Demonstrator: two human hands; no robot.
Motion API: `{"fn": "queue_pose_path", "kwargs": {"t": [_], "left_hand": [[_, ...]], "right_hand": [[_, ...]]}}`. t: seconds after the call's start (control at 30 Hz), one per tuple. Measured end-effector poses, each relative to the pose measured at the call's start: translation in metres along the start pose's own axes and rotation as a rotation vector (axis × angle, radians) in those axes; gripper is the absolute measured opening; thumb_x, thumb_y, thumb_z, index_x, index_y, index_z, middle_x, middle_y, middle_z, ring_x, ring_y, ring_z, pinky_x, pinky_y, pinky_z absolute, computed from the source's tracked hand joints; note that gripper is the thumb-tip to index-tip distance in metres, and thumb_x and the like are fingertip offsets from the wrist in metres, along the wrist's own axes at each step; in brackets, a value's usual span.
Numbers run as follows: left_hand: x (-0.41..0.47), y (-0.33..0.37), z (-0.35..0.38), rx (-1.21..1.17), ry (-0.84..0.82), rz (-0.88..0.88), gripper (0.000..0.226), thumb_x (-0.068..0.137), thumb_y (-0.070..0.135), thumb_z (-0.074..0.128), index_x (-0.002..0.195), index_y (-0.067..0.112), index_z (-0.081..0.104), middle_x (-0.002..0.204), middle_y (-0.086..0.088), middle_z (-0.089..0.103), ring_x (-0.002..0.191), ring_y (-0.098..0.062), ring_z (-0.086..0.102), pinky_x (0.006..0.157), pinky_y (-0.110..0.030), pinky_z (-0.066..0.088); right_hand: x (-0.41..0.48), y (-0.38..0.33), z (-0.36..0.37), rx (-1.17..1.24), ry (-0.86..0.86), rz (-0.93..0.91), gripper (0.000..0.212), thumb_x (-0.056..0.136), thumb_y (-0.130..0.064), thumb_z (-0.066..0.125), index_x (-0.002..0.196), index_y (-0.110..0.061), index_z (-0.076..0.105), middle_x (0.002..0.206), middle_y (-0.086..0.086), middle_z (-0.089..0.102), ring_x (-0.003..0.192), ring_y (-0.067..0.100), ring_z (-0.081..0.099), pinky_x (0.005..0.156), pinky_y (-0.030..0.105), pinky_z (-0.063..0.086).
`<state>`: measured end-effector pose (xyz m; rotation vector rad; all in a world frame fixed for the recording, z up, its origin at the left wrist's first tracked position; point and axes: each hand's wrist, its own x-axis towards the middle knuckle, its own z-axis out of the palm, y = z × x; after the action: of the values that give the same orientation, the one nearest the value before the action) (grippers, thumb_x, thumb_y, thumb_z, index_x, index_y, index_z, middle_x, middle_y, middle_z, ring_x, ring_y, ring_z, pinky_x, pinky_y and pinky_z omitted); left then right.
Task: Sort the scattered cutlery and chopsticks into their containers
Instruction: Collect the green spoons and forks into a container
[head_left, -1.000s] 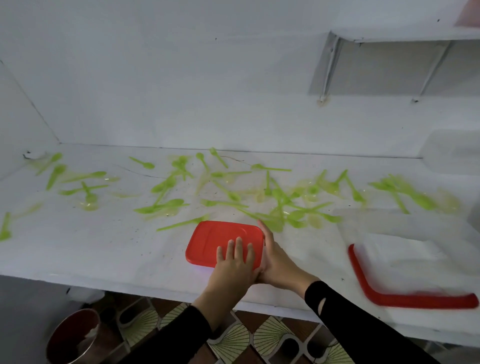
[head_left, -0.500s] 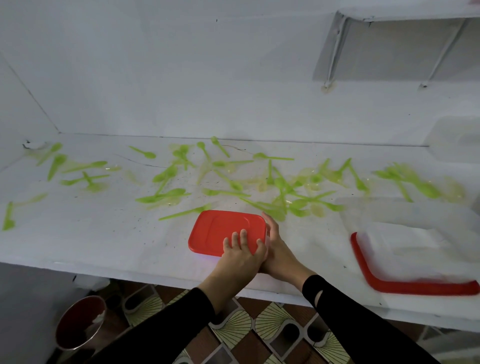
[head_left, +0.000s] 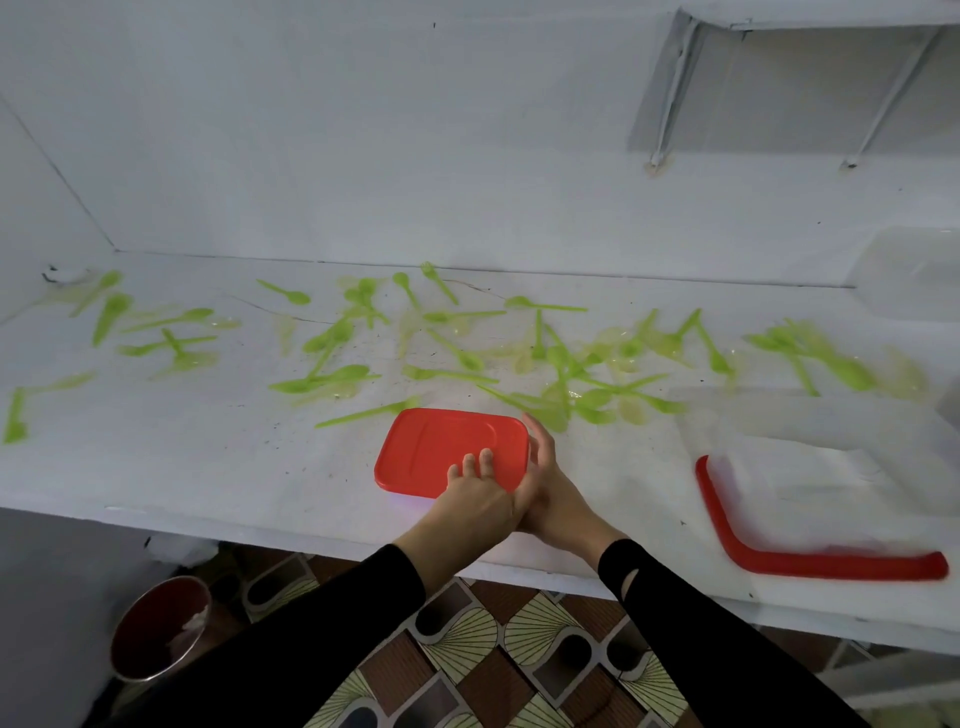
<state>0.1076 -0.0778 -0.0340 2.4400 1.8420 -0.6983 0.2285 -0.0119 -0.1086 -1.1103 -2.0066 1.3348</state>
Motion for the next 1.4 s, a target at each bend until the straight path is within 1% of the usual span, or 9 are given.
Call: {"fn": "queue_pose_path", "kwargs": {"t": [0.27, 0.37, 0.5, 0.63, 0.73, 0.9, 1.03, 1.3, 1.4], "left_hand": [[-0.003, 0.001, -0.012, -0.049, -0.11, -0.017, 0.056, 0.108, 0.021, 0.029, 0.153, 0.009, -0.003, 0.15, -0.045, 0.01, 0.138, -0.058, 0.022, 0.109, -0.059, 0.031], [-0.004, -0.013, -0.014, -0.404, 0.069, -0.151, 0.063, 0.099, 0.048, 0.045, 0.144, 0.011, 0.023, 0.143, -0.019, 0.043, 0.126, -0.035, 0.05, 0.096, -0.044, 0.049], [0.013, -0.078, 0.005, -0.668, 0.246, -0.458, 0.077, 0.091, 0.052, 0.059, 0.146, 0.007, 0.031, 0.147, -0.015, 0.039, 0.136, -0.03, 0.038, 0.109, -0.038, 0.033], [0.025, -0.123, 0.012, -0.836, 0.046, -0.515, 0.068, 0.083, 0.045, 0.073, 0.13, 0.002, 0.049, 0.136, -0.02, 0.049, 0.119, -0.031, 0.051, 0.098, -0.038, 0.042], [0.028, -0.137, 0.0, -0.774, -0.062, -0.45, 0.057, 0.084, 0.036, 0.074, 0.127, 0.004, 0.056, 0.129, -0.011, 0.056, 0.118, -0.027, 0.054, 0.095, -0.034, 0.042], [0.035, -0.146, -0.006, -0.729, -0.104, -0.491, 0.055, 0.071, 0.034, 0.086, 0.113, 0.004, 0.066, 0.103, -0.006, 0.064, 0.101, -0.023, 0.059, 0.082, -0.031, 0.047], [0.036, -0.145, -0.009, -0.715, -0.082, -0.532, 0.059, 0.065, 0.03, 0.09, 0.111, 0.005, 0.064, 0.111, -0.009, 0.065, 0.107, -0.027, 0.06, 0.087, -0.034, 0.048], [0.02, -0.117, -0.02, -0.583, 0.236, -0.579, 0.06, 0.068, 0.023, 0.088, 0.111, 0.008, 0.049, 0.111, -0.006, 0.051, 0.098, -0.028, 0.056, 0.071, -0.037, 0.043], [0.007, -0.112, -0.01, -0.626, 0.34, -0.586, 0.05, 0.074, 0.019, 0.083, 0.106, 0.008, 0.046, 0.107, -0.006, 0.049, 0.08, -0.025, 0.049, 0.063, -0.035, 0.036]], "right_hand": [[0.0, 0.0, -0.002, 0.0, -0.003, 0.005, 0.136, 0.056, -0.032, 0.09, 0.15, -0.042, -0.007, 0.145, -0.017, 0.037, 0.128, 0.003, 0.049, 0.102, 0.033, 0.049], [-0.002, -0.003, -0.003, 0.004, -0.001, 0.003, 0.137, 0.052, -0.034, 0.09, 0.148, -0.048, -0.007, 0.155, -0.008, 0.028, 0.133, 0.006, 0.045, 0.101, 0.041, 0.051], [-0.005, -0.004, -0.005, 0.028, -0.02, 0.049, 0.142, 0.06, -0.03, 0.092, 0.143, -0.053, -0.02, 0.149, -0.009, 0.031, 0.125, -0.021, 0.035, 0.098, 0.012, 0.04], [-0.005, -0.006, -0.005, 0.033, -0.038, 0.094, 0.15, 0.06, -0.035, 0.092, 0.142, -0.047, -0.032, 0.156, -0.009, 0.02, 0.134, -0.009, 0.028, 0.106, 0.019, 0.033], [-0.004, -0.005, -0.005, 0.044, -0.048, 0.118, 0.153, 0.059, -0.036, 0.093, 0.145, -0.037, -0.033, 0.158, -0.01, 0.018, 0.139, 0.0, 0.027, 0.111, 0.026, 0.035], [-0.003, -0.003, -0.005, 0.042, -0.058, 0.134, 0.154, 0.051, -0.049, 0.091, 0.138, -0.05, -0.037, 0.154, -0.015, 0.025, 0.139, 0.005, 0.034, 0.11, 0.042, 0.043], [0.0, -0.002, -0.005, 0.042, -0.079, 0.133, 0.153, 0.052, -0.047, 0.091, 0.133, -0.057, -0.037, 0.151, -0.018, 0.03, 0.139, 0.007, 0.036, 0.113, 0.041, 0.04], [-0.002, -0.006, -0.005, 0.125, -0.033, 0.113, 0.151, 0.052, -0.036, 0.096, 0.134, -0.066, -0.028, 0.154, -0.014, 0.029, 0.142, 0.003, 0.031, 0.112, 0.045, 0.04], [-0.003, -0.011, -0.008, 0.115, -0.068, 0.099, 0.149, 0.057, -0.027, 0.095, 0.143, -0.057, -0.023, 0.152, -0.019, 0.03, 0.136, -0.01, 0.032, 0.112, 0.031, 0.038]]}}
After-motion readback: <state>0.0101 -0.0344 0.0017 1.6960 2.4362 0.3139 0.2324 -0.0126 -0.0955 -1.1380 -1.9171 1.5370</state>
